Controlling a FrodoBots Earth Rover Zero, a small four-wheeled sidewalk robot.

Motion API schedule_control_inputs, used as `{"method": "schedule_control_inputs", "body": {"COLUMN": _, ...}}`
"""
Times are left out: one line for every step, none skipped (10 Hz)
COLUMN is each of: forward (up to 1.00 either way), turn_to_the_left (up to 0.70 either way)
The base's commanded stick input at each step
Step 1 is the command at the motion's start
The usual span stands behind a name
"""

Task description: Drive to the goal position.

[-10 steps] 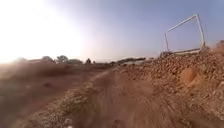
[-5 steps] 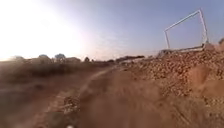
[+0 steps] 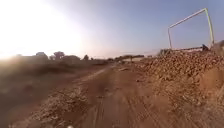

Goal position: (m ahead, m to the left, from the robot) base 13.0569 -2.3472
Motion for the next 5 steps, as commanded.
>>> {"method": "schedule_control_inputs", "body": {"forward": 0.69, "turn_to_the_left": 0.00}}
{"method": "schedule_control_inputs", "body": {"forward": 0.69, "turn_to_the_left": 0.00}}
{"method": "schedule_control_inputs", "body": {"forward": 0.69, "turn_to_the_left": 0.00}}
{"method": "schedule_control_inputs", "body": {"forward": 0.69, "turn_to_the_left": 0.00}}
{"method": "schedule_control_inputs", "body": {"forward": 0.69, "turn_to_the_left": 0.00}}
